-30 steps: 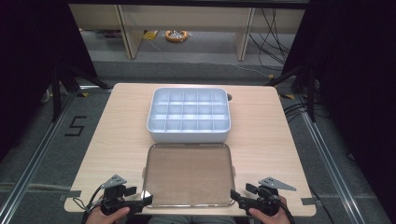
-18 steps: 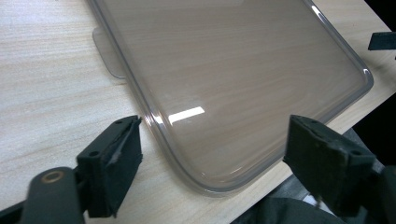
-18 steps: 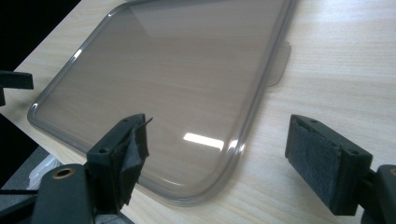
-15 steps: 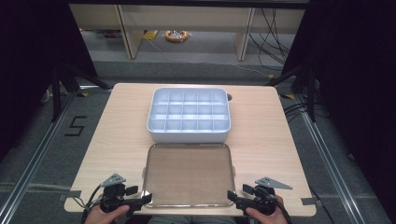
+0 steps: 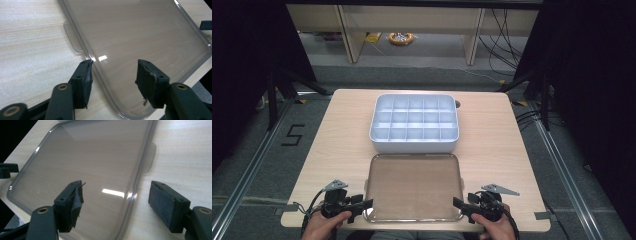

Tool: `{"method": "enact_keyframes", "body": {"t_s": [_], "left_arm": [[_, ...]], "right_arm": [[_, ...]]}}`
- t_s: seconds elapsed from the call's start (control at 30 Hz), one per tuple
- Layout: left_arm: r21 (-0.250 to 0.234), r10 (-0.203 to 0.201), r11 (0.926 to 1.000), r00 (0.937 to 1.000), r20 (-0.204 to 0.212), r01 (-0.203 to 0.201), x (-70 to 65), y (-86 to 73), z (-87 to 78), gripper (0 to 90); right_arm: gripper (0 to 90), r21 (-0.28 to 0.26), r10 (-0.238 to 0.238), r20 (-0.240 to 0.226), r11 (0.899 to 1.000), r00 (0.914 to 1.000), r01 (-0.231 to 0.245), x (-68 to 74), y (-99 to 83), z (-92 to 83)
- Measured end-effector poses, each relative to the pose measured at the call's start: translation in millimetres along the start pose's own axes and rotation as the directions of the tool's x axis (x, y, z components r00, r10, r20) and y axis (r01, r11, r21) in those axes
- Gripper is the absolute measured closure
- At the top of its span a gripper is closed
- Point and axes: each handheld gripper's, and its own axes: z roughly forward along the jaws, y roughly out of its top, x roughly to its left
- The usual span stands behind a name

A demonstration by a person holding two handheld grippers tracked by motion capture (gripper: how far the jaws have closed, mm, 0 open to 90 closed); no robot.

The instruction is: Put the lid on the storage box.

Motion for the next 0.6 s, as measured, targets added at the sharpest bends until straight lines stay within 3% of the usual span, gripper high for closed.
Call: {"method": "enact_keyframes", "body": {"t_s": [0.1, 0.13, 0.17, 0.33, 0.4, 0.43, 0.5, 0.57, 0.6], "left_arm": [[0.011, -0.006, 0.9999, 0.9998, -0.021, 0.006, 4.3, 3.2, 3.5, 48.1], [0.003, -0.028, 0.9996, 0.9994, -0.021, 0.028, 4.5, 3.9, 5.4, 48.7], [0.029, -0.001, 0.9996, 0.9997, -0.024, 0.002, 7.3, 5.3, 5.7, 49.9], [0.011, -0.039, 0.9992, 0.9990, -0.020, 0.040, 4.0, 7.0, 11.4, 50.7], [0.013, -0.036, 0.9993, 0.9992, -0.021, 0.036, 3.8, 8.3, 13.2, 51.4], [0.023, -0.012, 0.9996, 0.9995, -0.028, 0.013, 4.7, 9.1, 13.4, 51.7], [0.008, -0.029, 0.9996, 0.9992, -0.026, 0.029, 1.8, 9.6, 15.6, 51.7], [0.031, 0.010, 0.9995, 0.9995, -0.030, -0.009, 3.0, 9.7, 14.2, 51.5], [0.028, 0.012, 0.9995, 0.9994, -0.031, -0.011, 3.1, 9.4, 14.1, 52.3]], "right_arm": [[29.3, 0.004, 0.004, 0.006, 1.000, 1.0000, -0.004, 0.5, 2.8, 4.2], [29.4, 0.008, -0.001, 0.011, 1.000, 0.9999, 0.001, 0.4, 3.8, 6.1], [29.6, 0.014, 0.001, -0.002, 1.000, 1.0000, -0.001, 0.3, 5.1, 8.8], [31.0, 0.010, 0.006, 0.012, 1.000, 0.9999, -0.006, 0.0, 7.9, 13.6], [33.0, 0.008, 0.005, 0.014, 1.000, 0.9999, -0.005, -1.5, 9.0, 15.0], [34.6, 0.003, 0.004, 0.014, 1.000, 0.9999, -0.004, -2.9, 10.0, 16.8], [34.8, 0.001, 0.008, 0.006, 1.000, 1.0000, -0.008, -3.1, 10.1, 17.4], [34.3, -0.008, 0.040, 0.004, 0.999, 0.9992, -0.040, -2.5, 10.7, 17.6], [34.0, -0.010, 0.105, -0.003, 0.994, 0.9944, -0.105, 0.2, 9.8, 17.1]]}}
